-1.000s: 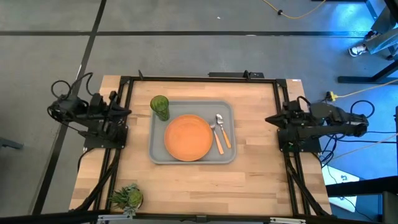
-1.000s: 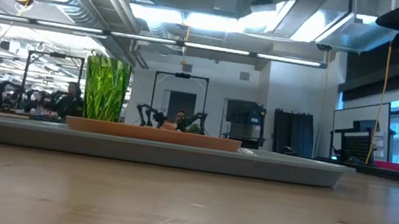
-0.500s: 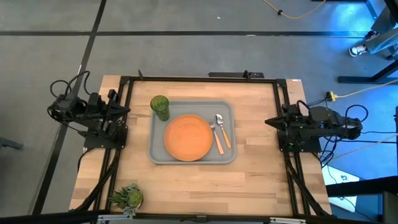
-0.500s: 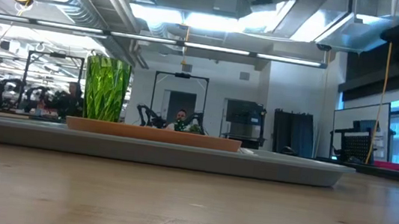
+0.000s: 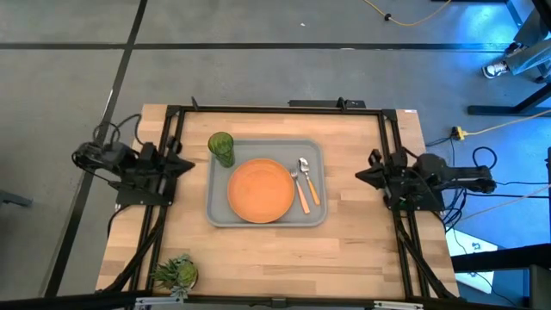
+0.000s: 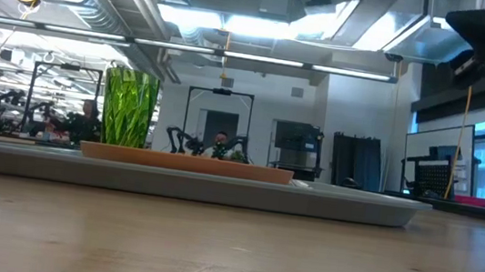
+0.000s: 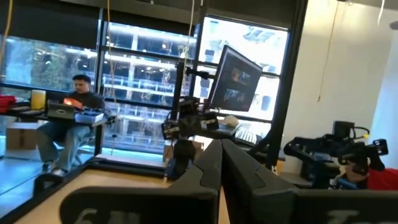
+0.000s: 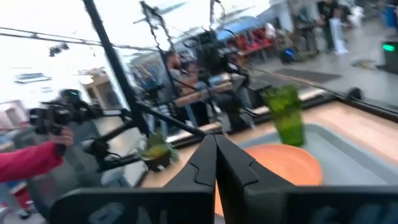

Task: Pick and place plate/cup/fork/spoon on tray
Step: Return to Home Position

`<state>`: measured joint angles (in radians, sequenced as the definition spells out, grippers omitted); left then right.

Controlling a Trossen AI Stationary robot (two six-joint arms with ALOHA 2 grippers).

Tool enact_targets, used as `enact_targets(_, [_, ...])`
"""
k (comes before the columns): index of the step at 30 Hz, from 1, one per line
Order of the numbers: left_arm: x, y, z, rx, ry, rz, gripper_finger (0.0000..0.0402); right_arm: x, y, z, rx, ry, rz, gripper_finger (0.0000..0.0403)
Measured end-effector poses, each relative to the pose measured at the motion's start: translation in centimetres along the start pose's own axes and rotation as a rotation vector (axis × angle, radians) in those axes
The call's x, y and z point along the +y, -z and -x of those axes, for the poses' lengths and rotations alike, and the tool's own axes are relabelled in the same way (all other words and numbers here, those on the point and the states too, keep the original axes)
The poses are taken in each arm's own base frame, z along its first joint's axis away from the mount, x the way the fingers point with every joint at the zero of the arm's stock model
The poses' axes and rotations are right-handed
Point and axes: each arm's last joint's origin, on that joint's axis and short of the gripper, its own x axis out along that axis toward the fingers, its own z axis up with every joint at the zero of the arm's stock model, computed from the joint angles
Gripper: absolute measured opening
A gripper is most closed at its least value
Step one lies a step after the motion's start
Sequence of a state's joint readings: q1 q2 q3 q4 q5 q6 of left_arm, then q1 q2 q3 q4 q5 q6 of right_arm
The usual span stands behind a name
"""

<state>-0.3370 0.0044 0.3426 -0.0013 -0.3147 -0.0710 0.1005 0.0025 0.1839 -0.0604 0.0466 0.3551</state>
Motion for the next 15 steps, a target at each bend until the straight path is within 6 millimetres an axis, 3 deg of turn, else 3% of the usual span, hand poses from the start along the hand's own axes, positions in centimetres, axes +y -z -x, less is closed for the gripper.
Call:
enact_targets(10, [0.0, 5.2, -0.7, -0.031, 0.047, 0.015, 0.0000, -1.3, 3.9, -0.9, -0.002, -0.053, 0.023, 0.0004])
enact_targets(15, [0.2, 7.4, -0.7, 0.002, 0.049, 0.051, 0.0000, -1.5, 4.6, -0.9, 0.069, -0.034, 0.032, 0.0004])
